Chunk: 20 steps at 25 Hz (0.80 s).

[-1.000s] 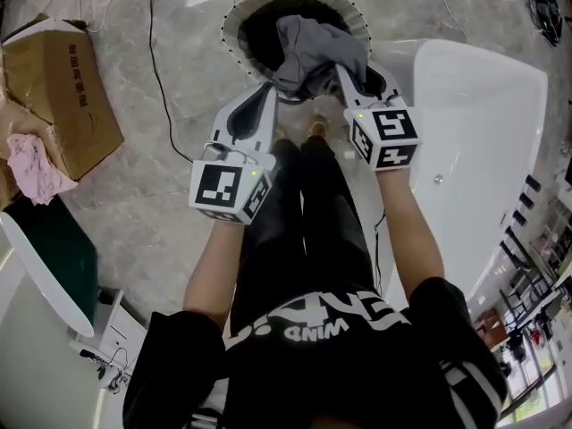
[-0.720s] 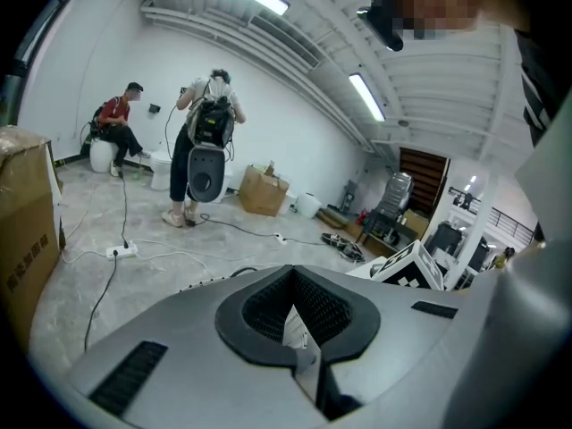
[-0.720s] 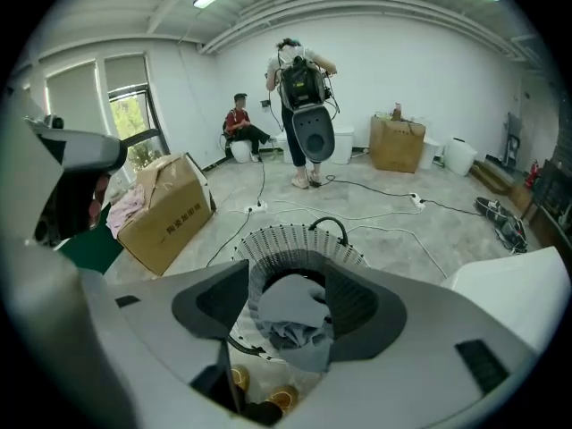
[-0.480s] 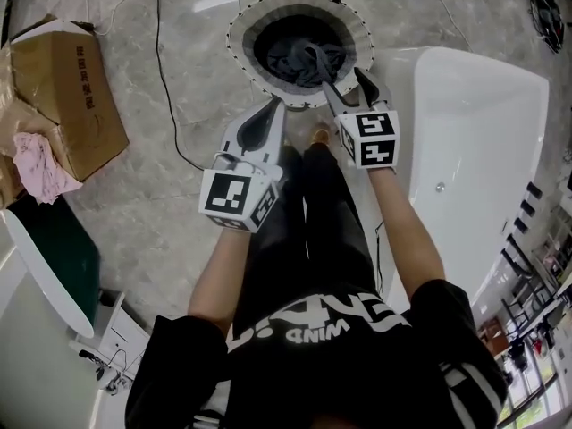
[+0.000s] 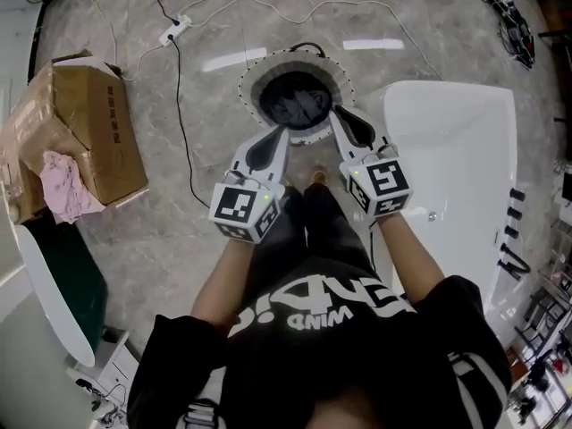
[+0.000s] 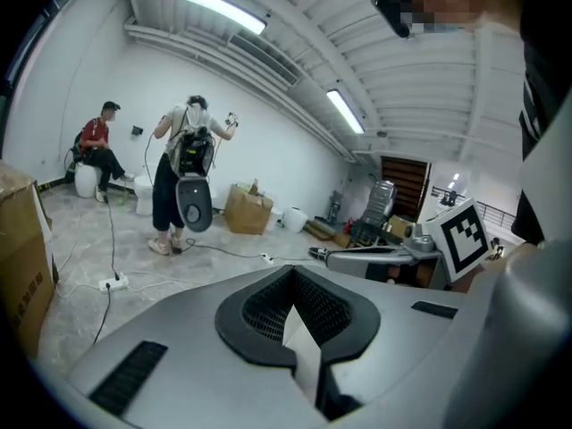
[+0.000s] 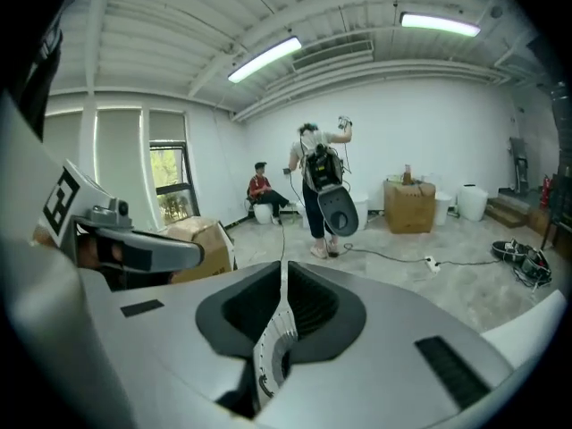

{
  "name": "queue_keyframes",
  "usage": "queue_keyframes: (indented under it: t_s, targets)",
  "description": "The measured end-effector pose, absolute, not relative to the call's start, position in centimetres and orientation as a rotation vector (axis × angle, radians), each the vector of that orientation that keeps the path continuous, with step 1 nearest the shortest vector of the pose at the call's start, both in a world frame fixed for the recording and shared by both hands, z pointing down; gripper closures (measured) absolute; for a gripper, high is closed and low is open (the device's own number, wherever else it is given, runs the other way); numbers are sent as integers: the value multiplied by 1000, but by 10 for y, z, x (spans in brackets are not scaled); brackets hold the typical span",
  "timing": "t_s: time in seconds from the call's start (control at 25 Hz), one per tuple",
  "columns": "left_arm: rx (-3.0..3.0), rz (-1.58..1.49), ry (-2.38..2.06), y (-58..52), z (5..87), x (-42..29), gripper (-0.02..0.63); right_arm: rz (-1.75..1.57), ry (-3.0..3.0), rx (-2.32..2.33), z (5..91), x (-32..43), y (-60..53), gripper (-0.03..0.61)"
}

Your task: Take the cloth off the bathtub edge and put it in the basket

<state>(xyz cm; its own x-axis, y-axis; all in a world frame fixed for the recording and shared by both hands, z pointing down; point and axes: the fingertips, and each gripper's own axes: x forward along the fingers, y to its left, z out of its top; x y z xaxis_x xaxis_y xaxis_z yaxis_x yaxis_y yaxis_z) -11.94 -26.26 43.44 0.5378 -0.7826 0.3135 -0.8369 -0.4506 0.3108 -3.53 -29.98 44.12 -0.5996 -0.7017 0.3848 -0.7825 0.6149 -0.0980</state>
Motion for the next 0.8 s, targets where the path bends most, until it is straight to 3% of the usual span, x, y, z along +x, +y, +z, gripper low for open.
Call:
queue_keyframes:
  t_s: [0.36,0.8]
  targets:
    - [2536,103,-1290,-231,329,-100,603,234,-2708,1247,318,-12,-239,565]
    - [2576,87,-1370,-204,307,-121,603,208,-2751,1317,303,4,-211,565]
